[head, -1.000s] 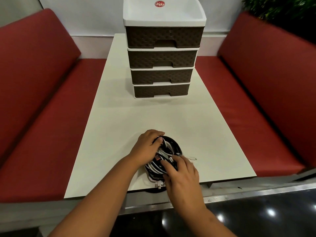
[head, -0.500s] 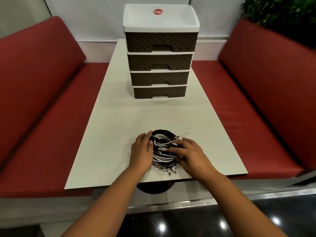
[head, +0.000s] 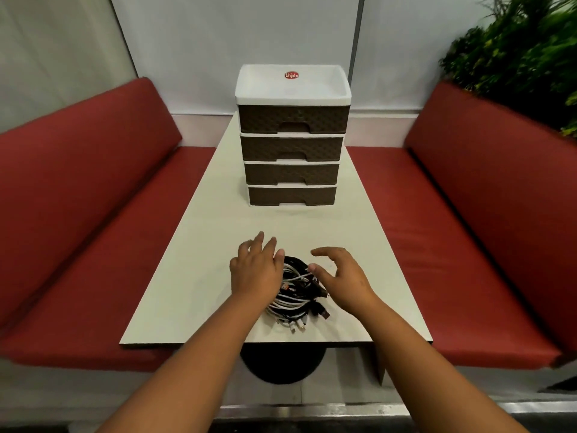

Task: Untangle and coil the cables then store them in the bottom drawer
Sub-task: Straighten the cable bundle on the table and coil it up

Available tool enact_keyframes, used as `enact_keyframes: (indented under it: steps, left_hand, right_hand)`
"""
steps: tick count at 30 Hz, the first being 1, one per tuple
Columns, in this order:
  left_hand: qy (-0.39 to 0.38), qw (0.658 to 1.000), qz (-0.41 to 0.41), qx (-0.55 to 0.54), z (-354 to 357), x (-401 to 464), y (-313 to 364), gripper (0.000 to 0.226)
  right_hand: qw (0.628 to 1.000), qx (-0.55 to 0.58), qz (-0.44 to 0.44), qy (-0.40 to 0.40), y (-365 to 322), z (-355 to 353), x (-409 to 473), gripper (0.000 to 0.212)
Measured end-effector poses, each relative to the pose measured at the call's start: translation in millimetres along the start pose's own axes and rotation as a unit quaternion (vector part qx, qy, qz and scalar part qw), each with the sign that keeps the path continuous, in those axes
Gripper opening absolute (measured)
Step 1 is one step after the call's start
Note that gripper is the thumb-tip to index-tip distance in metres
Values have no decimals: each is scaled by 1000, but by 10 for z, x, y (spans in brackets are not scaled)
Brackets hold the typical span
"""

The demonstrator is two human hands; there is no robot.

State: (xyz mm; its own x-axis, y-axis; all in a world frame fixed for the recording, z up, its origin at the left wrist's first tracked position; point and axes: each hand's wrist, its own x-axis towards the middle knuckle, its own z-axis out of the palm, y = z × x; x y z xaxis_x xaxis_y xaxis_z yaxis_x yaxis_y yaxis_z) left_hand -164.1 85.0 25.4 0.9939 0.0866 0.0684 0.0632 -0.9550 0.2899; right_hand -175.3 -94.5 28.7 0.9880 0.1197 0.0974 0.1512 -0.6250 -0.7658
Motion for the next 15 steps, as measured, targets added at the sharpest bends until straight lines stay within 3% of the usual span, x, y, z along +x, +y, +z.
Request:
enact_keyframes:
  steps: [7,15]
  left_hand:
    - [-3,997,76,23,-161,449,-90,53]
    - [24,985,147,91,-344,1206,-219,57]
  right_hand:
    - [990,120,70,17,-179,111,531,25]
    - [951,252,174,42,-296,307,1149,13]
